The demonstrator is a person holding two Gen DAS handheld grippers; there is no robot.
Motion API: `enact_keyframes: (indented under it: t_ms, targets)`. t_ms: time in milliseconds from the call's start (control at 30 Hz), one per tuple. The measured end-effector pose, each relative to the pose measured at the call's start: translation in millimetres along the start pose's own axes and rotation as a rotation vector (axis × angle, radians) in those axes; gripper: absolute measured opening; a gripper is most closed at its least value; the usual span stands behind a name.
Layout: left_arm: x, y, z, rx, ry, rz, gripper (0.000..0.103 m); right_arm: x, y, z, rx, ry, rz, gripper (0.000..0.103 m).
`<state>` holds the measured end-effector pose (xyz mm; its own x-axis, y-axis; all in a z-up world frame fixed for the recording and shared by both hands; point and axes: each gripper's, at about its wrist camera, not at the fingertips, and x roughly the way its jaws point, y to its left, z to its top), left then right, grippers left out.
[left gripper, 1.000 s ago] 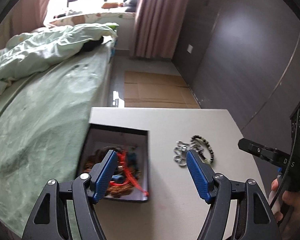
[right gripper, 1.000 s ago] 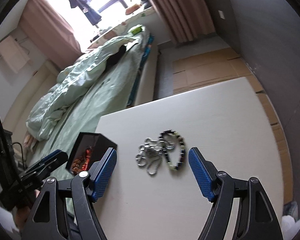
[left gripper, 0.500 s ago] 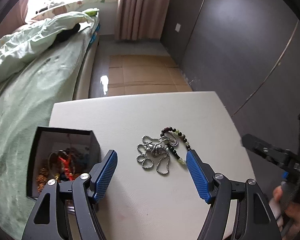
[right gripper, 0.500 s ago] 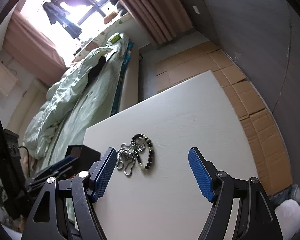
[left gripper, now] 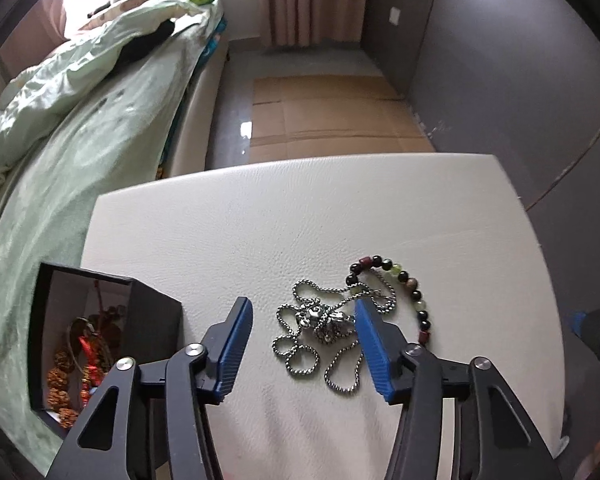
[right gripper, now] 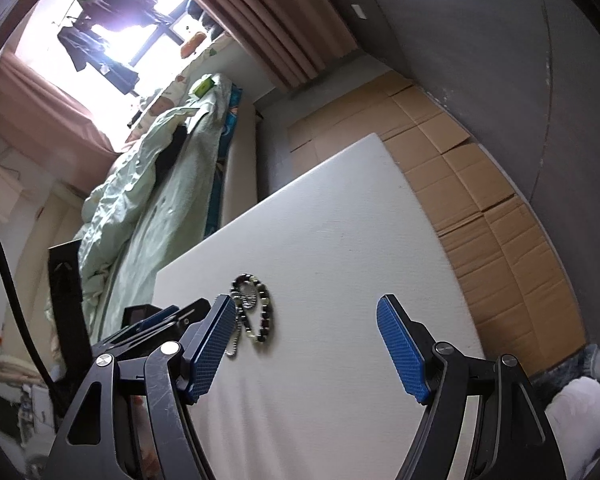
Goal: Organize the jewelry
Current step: 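Move the left gripper to the silver chain necklaces and grasp them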
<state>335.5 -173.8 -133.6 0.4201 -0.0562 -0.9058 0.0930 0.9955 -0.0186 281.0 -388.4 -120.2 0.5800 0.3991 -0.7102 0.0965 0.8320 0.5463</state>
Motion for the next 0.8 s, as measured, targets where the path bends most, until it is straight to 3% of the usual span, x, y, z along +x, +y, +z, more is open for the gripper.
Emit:
enact_keyframes:
  t_ms: [367,500,667,700,800]
  targets:
    - [16,-2,-11,0.006,0.056,0.034,0.051,-2,-11,0,0.032,0.01,0.001,0.074]
    - [16,4,-13,-0.025,0.077,-0.016,0.04,-1,-12,0,0.03,0.017,0.003,0.074]
    - [17,3,-10,-0.031,0.075,0.002,0.028,1,-6,-3,0.009,0.026,0.003,0.074]
    - [17,2,-10,-0.022,0.074,0.004,0.02,2,-6,-3,0.006,0.029,0.002,0.074]
    - [18,5,-5,-0.024,0.096,-0.035,0.014,4,-5,-4,0.0,0.037,-0.001,0.074]
